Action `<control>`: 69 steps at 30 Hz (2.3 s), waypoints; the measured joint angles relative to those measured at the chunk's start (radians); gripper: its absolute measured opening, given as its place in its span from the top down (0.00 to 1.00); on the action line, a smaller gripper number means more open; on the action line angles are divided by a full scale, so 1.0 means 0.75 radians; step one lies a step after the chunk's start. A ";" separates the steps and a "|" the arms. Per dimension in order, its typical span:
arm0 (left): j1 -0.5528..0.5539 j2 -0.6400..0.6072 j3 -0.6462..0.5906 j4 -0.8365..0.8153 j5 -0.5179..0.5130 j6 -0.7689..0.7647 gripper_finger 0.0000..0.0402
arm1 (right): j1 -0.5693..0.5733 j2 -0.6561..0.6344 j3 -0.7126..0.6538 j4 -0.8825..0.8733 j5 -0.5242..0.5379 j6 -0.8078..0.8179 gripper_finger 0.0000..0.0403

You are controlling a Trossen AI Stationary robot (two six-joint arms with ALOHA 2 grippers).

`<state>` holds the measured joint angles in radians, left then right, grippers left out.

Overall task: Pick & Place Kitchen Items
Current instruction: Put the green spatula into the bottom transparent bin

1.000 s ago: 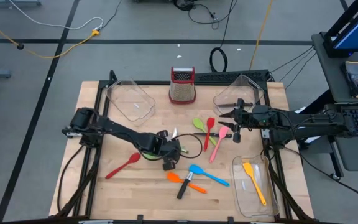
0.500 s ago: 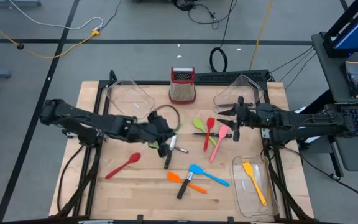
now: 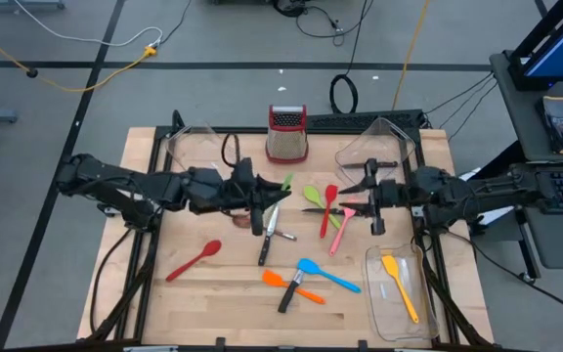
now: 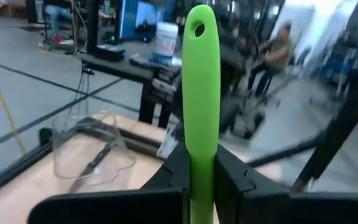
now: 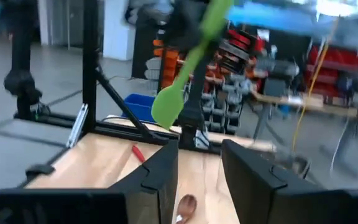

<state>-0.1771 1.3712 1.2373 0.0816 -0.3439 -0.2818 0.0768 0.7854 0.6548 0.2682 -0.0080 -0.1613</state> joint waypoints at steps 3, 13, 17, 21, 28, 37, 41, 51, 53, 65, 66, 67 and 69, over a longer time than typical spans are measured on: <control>0.036 -0.001 0.000 0.063 0.003 -0.126 0.94 | 0.069 0.062 0.000 0.062 0.095 -0.135 0.71; 0.190 0.016 0.000 0.033 0.255 -0.679 0.94 | 0.255 0.262 0.000 0.347 0.526 -0.697 0.71; 0.229 0.023 0.001 -0.020 0.322 -0.885 0.94 | 0.304 0.322 0.000 0.440 0.676 -0.937 0.71; 0.258 0.033 0.001 -0.077 0.365 -1.051 0.94 | 0.336 0.380 0.000 0.504 0.788 -1.162 0.71; 0.273 0.109 0.001 -0.076 0.447 -1.251 0.94 | 0.366 0.489 0.008 0.647 0.926 -1.533 0.71; 0.307 0.269 -0.001 0.072 0.617 -1.401 0.94 | 0.372 0.639 0.146 0.651 0.958 -1.838 0.71; 0.337 0.330 0.000 0.121 0.697 -1.446 0.94 | 0.372 0.689 0.178 0.650 0.958 -1.906 0.71; 0.417 0.387 0.000 0.200 0.864 -1.492 0.94 | 0.375 0.705 0.183 0.582 0.991 -1.922 0.71; 0.434 0.386 -0.001 0.198 0.913 -1.493 0.94 | 0.381 0.706 0.183 0.570 1.022 -1.922 0.71; 0.450 0.389 0.001 0.171 0.971 -1.523 0.94 | 0.377 0.705 0.183 0.478 1.023 -1.879 0.71; 0.442 0.393 0.001 0.171 0.971 -1.523 0.94 | 0.371 0.705 0.183 0.478 1.022 -1.875 0.71; 0.435 0.398 0.001 0.171 0.971 -1.523 0.94 | 0.366 0.705 0.183 0.478 1.022 -1.873 0.71; 0.423 0.413 0.001 0.173 0.957 -1.523 0.94 | 0.353 0.705 0.181 0.468 1.020 -1.871 0.71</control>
<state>0.1404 1.6811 1.2377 0.2114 0.3739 -1.4243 0.3419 1.3144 0.7905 0.6190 0.7568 -1.5645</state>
